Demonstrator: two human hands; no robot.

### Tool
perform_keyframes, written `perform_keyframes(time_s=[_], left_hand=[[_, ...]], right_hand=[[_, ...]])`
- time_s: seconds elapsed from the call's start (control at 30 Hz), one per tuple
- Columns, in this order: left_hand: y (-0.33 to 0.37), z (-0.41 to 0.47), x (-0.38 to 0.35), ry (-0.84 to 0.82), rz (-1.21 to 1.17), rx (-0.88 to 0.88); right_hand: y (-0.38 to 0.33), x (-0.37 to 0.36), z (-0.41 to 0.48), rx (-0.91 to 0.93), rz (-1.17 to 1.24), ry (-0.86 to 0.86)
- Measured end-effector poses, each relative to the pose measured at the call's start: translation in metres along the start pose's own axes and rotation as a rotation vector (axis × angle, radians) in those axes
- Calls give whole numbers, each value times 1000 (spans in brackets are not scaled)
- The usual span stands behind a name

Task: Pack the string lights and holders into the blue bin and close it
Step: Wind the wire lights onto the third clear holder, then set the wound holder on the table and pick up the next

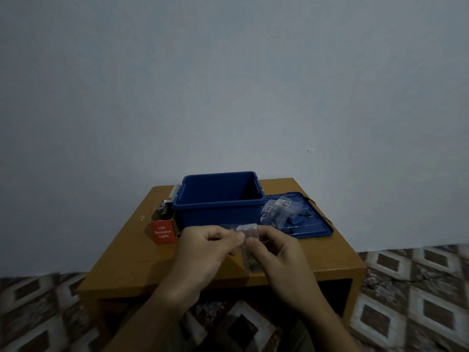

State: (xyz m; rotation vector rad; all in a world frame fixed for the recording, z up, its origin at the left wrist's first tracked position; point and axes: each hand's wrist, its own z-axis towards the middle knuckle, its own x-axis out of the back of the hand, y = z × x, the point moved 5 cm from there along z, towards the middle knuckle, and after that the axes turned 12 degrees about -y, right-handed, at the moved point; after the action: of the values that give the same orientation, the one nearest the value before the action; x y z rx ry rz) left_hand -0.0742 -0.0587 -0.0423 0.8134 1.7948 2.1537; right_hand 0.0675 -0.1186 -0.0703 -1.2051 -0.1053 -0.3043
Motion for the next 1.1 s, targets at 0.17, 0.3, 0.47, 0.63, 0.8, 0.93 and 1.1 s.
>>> perform_keyframes(time_s=[0.17, 0.3, 0.47, 0.63, 0.8, 0.93, 1.1], left_hand=[[-18, 11, -5, -71, -9, 44], [-25, 29, -24, -182, 59, 70], [-3, 78, -45, -239, 309, -87], [59, 155, -56, -263, 493, -319], [69, 245, -86, -404, 875, -301], [33, 295, -116, -623, 1220, -148], [0, 318, -135, -757, 1501, 10]], right_hand=[[17, 0, 1, -29, -12, 49], [33, 15, 2, -90, -14, 124], [58, 48, 9, -233, 140, 292], [80, 77, 25, -455, 561, 449], [102, 93, 50, -556, 846, 534], [116, 102, 73, -573, 891, 519], [134, 107, 87, -648, 836, 469]])
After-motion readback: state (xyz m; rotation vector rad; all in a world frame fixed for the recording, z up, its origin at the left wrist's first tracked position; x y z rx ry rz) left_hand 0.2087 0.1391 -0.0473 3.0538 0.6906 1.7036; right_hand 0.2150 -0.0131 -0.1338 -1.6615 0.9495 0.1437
